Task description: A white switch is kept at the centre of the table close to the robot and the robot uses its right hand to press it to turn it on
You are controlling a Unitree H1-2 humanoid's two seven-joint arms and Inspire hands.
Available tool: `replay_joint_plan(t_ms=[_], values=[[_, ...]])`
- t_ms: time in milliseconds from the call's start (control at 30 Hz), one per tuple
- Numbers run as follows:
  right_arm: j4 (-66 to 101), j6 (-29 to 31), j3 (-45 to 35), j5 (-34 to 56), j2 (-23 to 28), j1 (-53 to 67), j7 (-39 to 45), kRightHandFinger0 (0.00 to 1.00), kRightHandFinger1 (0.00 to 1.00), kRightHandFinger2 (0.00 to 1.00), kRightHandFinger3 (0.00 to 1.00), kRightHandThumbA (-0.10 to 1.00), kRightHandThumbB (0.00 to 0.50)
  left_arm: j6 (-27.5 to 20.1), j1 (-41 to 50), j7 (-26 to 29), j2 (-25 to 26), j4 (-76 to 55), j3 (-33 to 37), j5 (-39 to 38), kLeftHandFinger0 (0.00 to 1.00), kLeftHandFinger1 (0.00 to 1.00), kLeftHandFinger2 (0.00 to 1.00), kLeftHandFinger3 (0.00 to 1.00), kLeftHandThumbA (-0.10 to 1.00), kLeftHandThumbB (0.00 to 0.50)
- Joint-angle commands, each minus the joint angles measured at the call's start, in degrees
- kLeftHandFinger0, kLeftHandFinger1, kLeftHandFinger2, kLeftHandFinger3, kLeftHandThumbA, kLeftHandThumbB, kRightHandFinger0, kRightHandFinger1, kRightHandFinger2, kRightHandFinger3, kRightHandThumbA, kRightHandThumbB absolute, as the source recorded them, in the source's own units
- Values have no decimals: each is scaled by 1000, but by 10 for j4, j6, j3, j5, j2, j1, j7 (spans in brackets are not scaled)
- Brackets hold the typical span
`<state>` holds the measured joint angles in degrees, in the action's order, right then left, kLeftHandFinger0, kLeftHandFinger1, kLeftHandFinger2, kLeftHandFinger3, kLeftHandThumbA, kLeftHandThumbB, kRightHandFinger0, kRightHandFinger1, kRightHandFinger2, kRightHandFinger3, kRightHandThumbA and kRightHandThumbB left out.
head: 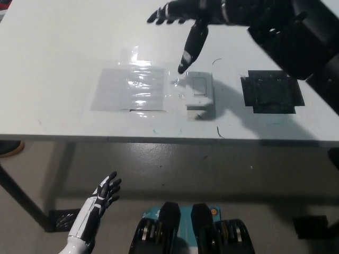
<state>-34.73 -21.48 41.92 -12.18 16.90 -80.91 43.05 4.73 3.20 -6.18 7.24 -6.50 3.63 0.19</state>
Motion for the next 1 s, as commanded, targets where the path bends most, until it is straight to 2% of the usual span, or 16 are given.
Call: replay_joint_plan(t_ms=[0, 100, 200, 300, 400, 467, 567, 633, 800, 967], values=[[-25, 52, -10, -30, 0, -13, 6, 1000, 1000, 1000, 1000, 1000, 279, -18, -4, -11, 7, -20, 0, -5, 1000, 1000, 1000, 1000, 1000, 71], [-48, 69, -15, -36, -6, -13, 0, 1000, 1000, 1000, 1000, 1000, 282, -12, -7, -13, 7, -22, -2, -12, 1000, 1000, 1000, 1000, 1000, 59], [-74, 68, -18, -46, -16, -13, -5, 1000, 1000, 1000, 1000, 1000, 291, -7, -8, -12, 7, -23, -1, -7, 1000, 1000, 1000, 1000, 1000, 79], [-86, 76, -17, -57, -21, -10, -9, 1000, 1000, 1000, 1000, 1000, 283, -7, -6, -11, 6, -22, 0, -5, 1000, 1000, 1000, 1000, 1000, 76], [-97, 48, -19, -64, -29, -6, -5, 1000, 1000, 1000, 1000, 1000, 324, -11, -7, -12, 7, -19, 1, -5, 1000, 1000, 1000, 1000, 1000, 66], [-102, 56, -20, -71, -32, -2, -9, 1000, 1000, 1000, 1000, 1000, 315, -14, -8, -11, 7, -17, 0, -5, 1000, 1000, 1000, 1000, 1000, 70], [-92, 69, -21, -82, -26, 12, -17, 1000, 1000, 1000, 1000, 1000, 279, -11, -9, -11, 6, -16, 2, -2, 1000, 1000, 1000, 1000, 1000, 105], [-90, 81, -16, -92, -27, 17, -19, 1000, 1000, 1000, 1000, 1000, 274, -10, -6, -10, 6, -17, 1, -3, 1000, 1000, 1000, 1000, 1000, 102], [-80, 71, -25, -102, -32, 34, -22, 1000, 1000, 1000, 1000, 1000, 285, -17, -9, -9, 5, -15, 2, -1, 1000, 1000, 1000, 1000, 1000, 89], [-87, 74, -32, -106, -40, 44, -18, 1000, 1000, 1000, 1000, 1000, 285, -7, -7, -9, 6, -21, -1, -4, 1000, 1000, 1000, 1000, 1000, 121]])
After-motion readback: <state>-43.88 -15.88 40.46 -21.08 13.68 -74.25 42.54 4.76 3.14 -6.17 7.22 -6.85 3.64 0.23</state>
